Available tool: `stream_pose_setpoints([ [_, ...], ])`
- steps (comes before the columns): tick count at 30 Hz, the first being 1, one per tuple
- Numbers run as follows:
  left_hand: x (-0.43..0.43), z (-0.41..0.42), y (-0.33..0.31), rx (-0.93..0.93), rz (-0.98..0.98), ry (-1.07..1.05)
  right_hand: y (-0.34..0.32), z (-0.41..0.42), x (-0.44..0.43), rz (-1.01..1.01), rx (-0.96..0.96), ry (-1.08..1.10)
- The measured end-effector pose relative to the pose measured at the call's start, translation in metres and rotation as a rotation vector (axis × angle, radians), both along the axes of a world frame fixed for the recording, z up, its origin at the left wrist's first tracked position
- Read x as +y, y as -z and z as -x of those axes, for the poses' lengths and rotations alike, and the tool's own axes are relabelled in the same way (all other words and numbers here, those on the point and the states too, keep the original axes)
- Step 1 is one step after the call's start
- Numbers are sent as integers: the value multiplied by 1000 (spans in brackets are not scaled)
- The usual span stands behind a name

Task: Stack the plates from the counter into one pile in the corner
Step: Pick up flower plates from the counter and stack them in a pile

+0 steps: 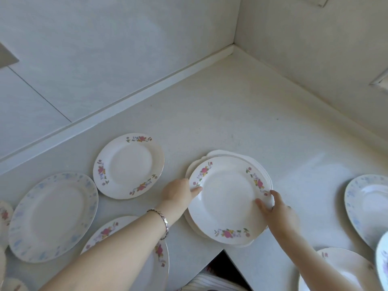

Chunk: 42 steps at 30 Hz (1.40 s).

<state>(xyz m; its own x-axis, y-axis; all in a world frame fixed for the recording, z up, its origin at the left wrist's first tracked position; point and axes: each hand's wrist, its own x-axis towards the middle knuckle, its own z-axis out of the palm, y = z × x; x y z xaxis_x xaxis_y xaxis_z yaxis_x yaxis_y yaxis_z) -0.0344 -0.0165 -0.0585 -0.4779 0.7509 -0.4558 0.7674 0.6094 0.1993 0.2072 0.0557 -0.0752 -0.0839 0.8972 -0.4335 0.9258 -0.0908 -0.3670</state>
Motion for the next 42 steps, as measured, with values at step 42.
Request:
stream_pose_setpoints([
  [42, -31, -13, -58, -968, -119, -470, -43, -6, -5, 28, 408, 169],
])
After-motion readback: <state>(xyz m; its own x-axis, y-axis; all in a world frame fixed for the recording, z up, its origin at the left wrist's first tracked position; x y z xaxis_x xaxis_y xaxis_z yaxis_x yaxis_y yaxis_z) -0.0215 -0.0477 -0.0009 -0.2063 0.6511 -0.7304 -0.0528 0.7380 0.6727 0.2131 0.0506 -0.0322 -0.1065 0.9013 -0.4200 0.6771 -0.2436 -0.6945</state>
